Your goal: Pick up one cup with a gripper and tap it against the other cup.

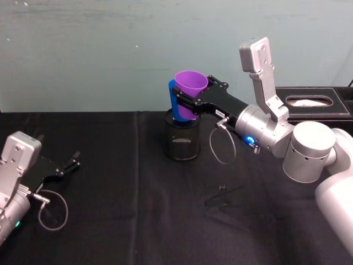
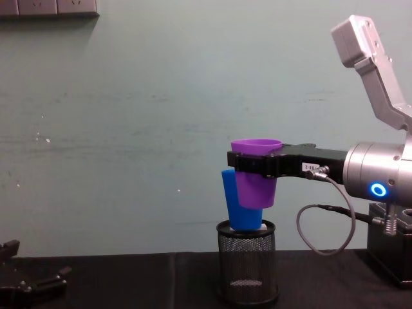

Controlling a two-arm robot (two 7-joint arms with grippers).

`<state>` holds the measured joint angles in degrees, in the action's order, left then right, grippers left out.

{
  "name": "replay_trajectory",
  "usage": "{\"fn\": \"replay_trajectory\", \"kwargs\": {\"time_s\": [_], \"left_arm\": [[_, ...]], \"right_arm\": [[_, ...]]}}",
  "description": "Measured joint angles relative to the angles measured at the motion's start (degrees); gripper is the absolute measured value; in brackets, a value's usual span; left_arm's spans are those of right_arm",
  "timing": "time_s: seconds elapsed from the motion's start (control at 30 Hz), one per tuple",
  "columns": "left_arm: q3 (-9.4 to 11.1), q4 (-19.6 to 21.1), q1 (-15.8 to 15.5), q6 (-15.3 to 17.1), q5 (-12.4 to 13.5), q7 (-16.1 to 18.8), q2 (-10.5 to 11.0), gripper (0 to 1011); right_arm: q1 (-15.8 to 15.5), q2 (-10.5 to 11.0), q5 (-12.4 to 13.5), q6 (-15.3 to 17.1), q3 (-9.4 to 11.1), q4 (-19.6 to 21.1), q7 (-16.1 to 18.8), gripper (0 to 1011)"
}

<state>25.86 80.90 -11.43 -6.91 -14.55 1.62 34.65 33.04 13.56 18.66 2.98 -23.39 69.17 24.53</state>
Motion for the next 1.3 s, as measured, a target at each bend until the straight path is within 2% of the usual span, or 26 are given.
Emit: {"fn": "replay_trajectory", "kwargs": {"time_s": [0.47,0.7,0.97,1.1,1.3], "left_arm": [[0.0,0.0,0.0,0.0,0.0,0.0,0.0,1000],[0.0,0.0,0.0,0.0,0.0,0.0,0.0,1000],[0.0,0.0,0.0,0.0,0.0,0.0,0.0,1000],[0.0,0.0,0.0,0.0,0.0,0.0,0.0,1000],[0.0,0.0,0.0,0.0,0.0,0.0,0.0,1000]], "right_arm": [[0.0,0.0,0.0,0.0,0.0,0.0,0.0,741],[-1.8,0.7,0.0,-0.4,-0.2,2.3,-0.1,741],[-6.8,2.4,0.5,-0.6,0.2,8.2,-0.5,741],[-10.4,3.7,1.1,-1.1,0.4,12.0,-0.6,741],[-15.4,5.2,1.2,-2.5,0.4,15.7,-0.9,741]]}}
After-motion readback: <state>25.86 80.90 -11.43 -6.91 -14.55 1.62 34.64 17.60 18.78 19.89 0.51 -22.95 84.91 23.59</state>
